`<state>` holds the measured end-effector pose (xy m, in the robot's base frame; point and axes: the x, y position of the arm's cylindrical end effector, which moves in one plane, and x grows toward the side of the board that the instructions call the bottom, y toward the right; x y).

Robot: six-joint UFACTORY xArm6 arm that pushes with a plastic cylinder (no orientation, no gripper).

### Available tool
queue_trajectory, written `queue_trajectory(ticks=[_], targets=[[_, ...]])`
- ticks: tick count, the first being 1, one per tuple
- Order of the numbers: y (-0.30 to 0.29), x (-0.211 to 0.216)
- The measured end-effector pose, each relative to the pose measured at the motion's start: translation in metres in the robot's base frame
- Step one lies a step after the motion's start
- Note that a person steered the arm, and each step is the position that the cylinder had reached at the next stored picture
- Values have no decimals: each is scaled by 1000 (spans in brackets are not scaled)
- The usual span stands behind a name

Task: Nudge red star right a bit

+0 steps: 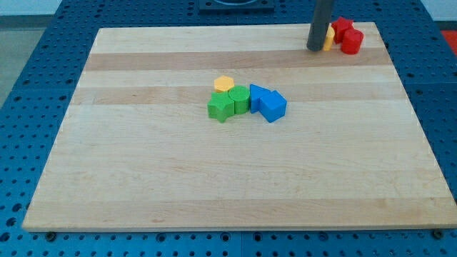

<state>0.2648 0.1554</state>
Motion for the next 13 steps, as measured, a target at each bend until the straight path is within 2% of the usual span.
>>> queue_trajectory(ticks=[2, 3, 5, 7, 9, 13], targets=[[-22, 9], [-63, 12], [-91, -38], [-46, -73], [-5, -73], [33, -73]])
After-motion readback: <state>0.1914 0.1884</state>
